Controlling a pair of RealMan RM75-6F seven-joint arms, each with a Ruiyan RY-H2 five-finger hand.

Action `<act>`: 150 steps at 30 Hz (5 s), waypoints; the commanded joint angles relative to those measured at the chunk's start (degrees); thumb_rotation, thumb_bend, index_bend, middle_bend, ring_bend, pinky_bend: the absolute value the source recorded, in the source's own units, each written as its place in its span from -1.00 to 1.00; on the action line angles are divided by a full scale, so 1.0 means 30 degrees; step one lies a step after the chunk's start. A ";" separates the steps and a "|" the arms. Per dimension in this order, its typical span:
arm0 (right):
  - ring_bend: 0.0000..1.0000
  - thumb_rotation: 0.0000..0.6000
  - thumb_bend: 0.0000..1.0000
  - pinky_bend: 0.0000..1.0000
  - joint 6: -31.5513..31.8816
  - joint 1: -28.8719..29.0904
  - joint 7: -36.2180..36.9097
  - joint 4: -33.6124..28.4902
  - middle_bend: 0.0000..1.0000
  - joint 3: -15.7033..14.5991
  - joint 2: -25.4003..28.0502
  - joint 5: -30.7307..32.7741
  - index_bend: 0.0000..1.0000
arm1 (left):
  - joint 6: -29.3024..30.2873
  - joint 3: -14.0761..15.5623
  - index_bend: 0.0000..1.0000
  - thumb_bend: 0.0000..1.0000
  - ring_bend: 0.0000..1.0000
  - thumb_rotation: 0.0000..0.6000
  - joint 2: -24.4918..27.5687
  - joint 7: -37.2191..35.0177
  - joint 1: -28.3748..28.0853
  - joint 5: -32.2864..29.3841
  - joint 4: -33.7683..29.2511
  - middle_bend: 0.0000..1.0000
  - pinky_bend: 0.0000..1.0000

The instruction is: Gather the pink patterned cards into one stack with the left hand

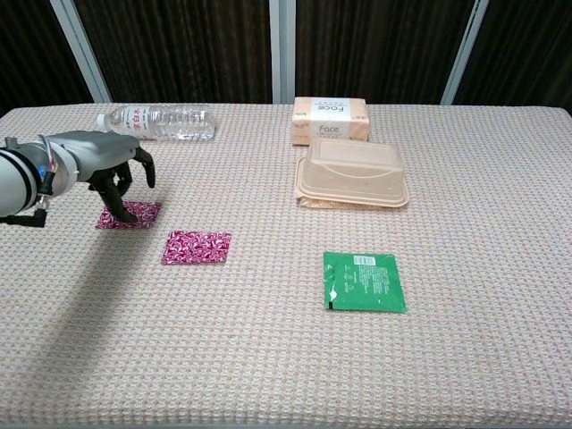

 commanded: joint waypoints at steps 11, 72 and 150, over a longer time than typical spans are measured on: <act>-0.82 0.56 -0.96 -0.88 0.0027 0.0013 -0.0351 -0.0164 -0.64 0.0329 0.0235 0.0533 -0.67 | -0.1375 0.0337 -0.22 -0.52 0.68 1.00 -0.0769 -0.0708 0.0783 0.0320 0.2435 0.69 0.85; -0.81 0.54 -0.96 -0.88 -0.0225 -0.0195 0.0354 0.0138 -0.65 0.0221 0.0235 0.0697 -0.67 | 0.1825 -0.1154 -0.09 -0.52 0.68 1.00 -0.1580 0.2419 -0.0966 -0.2334 -0.3658 0.69 0.85; -0.83 0.56 -0.96 -0.88 0.0116 -0.0356 0.1265 0.0720 -0.63 0.0457 0.0241 0.0566 -0.65 | 0.4945 -0.1655 -0.24 -0.57 0.14 1.00 0.2794 -0.4094 0.2529 0.5243 -0.3282 0.31 0.49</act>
